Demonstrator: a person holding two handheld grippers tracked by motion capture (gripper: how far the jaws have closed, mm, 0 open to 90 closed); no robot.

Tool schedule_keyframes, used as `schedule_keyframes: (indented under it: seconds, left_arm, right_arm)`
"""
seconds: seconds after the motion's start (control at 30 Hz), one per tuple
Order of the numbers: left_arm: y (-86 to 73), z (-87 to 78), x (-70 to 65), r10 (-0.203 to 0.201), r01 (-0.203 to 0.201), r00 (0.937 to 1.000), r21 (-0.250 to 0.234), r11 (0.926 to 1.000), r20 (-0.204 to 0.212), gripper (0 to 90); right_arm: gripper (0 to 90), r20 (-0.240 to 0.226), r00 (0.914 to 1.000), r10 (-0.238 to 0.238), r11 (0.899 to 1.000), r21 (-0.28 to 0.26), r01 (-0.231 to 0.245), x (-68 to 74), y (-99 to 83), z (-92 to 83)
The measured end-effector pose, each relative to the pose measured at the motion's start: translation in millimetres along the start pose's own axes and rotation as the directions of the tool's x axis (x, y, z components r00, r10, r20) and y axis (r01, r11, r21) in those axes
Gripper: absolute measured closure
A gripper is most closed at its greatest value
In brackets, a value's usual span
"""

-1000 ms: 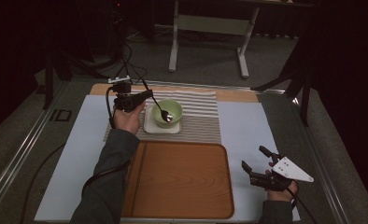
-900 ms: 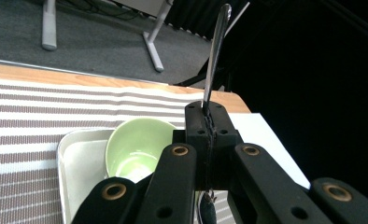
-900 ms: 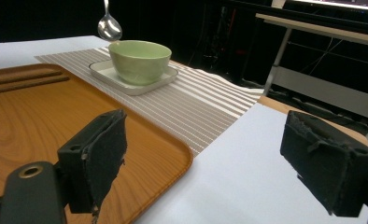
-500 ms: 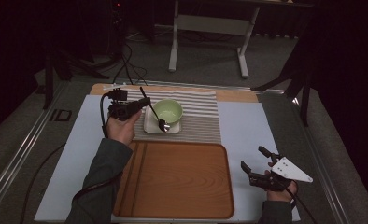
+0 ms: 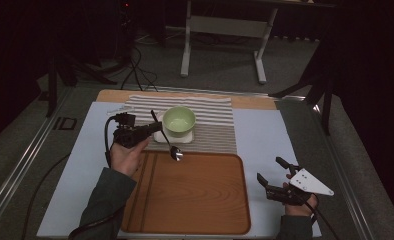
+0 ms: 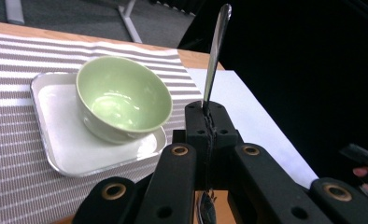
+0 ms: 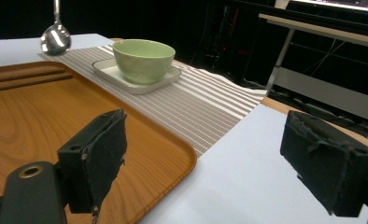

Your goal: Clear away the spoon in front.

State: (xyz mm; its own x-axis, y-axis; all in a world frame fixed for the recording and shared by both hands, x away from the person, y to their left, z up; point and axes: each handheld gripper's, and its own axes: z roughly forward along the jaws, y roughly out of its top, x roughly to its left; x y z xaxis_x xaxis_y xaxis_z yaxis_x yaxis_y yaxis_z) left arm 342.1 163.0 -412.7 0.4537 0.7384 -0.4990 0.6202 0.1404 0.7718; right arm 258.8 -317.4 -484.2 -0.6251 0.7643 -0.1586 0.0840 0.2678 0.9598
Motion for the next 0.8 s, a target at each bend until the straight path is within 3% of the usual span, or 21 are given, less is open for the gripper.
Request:
schedule_keyframes:
  seconds: [0.27,0.47,0.6,0.8]
  left_arm:
    - [-16.6,-10.0,-4.2,0.006,-0.007,0.9998,0.030,0.9995,0.021,90.0]
    - [-32.1,-16.7,1.4,-0.010,0.009,0.9997,0.051,0.9987,0.023,90.0]
    - [-42.7,-19.7,1.6,0.003,-0.004,0.9999,0.077,0.9970,0.012,90.0]
    - [-59.0,-21.4,-0.8,0.011,-0.015,0.9993,0.133,0.9910,0.036,90.0]
  right_arm:
    - [14.0,-0.002,1.0000,0.000,1.000,0.003,0.000,0.8,0.2,0.1]
    - [14.0,-0.001,1.0000,-0.004,1.000,0.003,0.004,1.6,0.4,0.5]
    - [14.0,-0.002,1.0000,-0.006,1.000,0.005,0.006,2.0,0.4,1.0]
    - [14.0,-0.001,1.0000,-0.009,1.000,0.008,0.009,2.2,0.3,1.4]
